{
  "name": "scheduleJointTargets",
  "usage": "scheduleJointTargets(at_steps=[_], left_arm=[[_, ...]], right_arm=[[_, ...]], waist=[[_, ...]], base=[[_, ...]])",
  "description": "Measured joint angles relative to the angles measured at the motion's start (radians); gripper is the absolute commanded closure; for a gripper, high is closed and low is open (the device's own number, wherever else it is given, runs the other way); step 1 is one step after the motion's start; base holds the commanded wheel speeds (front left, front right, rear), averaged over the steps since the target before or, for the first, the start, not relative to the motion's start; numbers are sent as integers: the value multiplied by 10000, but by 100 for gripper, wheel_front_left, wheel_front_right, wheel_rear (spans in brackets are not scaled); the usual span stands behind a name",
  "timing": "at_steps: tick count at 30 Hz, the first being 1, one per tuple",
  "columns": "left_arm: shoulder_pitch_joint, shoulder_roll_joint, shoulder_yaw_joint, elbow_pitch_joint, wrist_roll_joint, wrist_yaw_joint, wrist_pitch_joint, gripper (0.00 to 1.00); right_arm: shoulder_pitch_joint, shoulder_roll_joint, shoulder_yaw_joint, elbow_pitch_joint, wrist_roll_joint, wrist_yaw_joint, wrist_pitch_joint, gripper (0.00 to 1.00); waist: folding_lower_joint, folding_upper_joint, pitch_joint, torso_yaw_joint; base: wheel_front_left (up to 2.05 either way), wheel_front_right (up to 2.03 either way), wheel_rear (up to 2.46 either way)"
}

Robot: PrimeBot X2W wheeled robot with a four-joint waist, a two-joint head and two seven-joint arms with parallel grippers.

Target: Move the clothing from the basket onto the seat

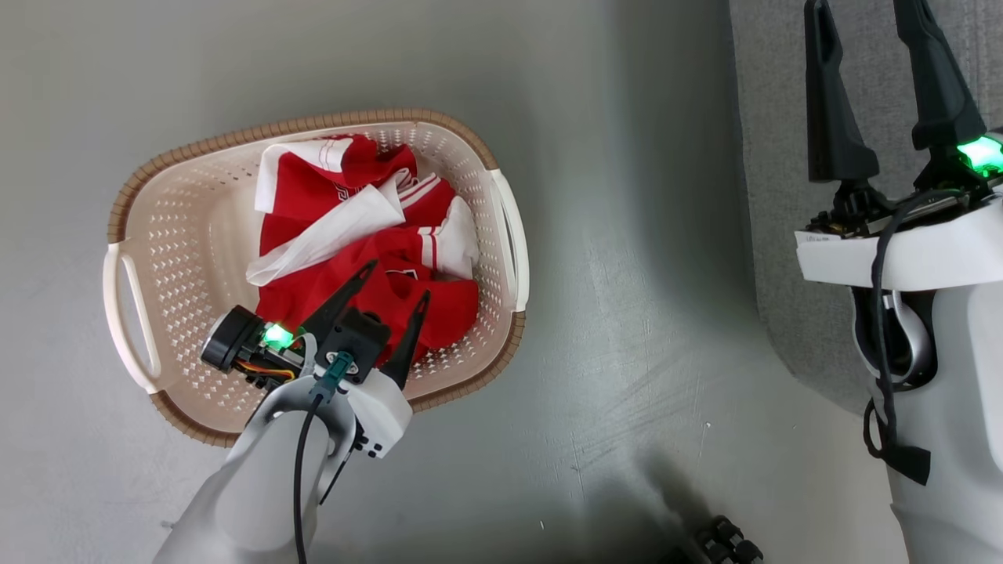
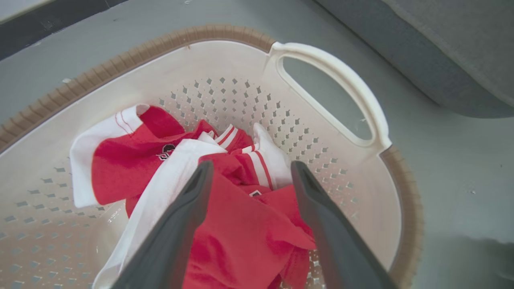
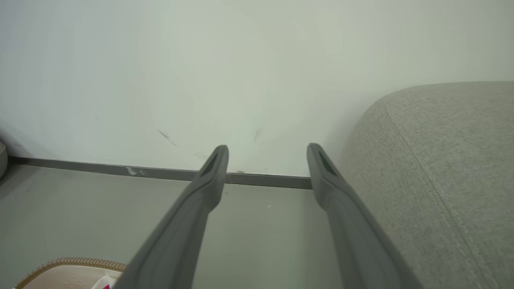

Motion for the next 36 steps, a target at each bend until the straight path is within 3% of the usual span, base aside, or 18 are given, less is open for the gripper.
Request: scheduleJointTargets(at_steps=[10, 11, 13, 15, 16, 36], left_arm=[[-499, -8, 268, 692, -58, 272, -75, 0], [-546, -10, 278, 736, -58, 274, -75, 13], [-629, -19, 286, 861, -58, 351, -75, 57], [-663, -19, 305, 1011, -71, 362, -73, 81], [-683, -19, 303, 1093, -71, 362, -73, 100], [-1136, -42, 288, 1047, -188, 357, -253, 100]], right_arm=[[-390, -6, -104, 69, 63, 0, -2, 0], [-426, -6, -115, 75, 63, 0, -2, 0], [-520, -6, -136, 82, 98, 0, -2, 0], [-538, -6, -163, 84, 125, 0, -2, 0], [-538, -6, -174, 90, 125, 0, -2, 0], [-999, -12, -341, 192, 198, 0, -2, 0]], waist=[[0, 0, 492, -78], [0, 0, 527, -84], [0, 0, 590, -94], [0, 0, 643, -99], [0, 1, 665, -98], [-1, 0, 434, 69]], base=[[0, 0, 0], [0, 0, 0], [0, 0, 0], [0, 0, 0], [0, 0, 0], [0, 0, 0]])
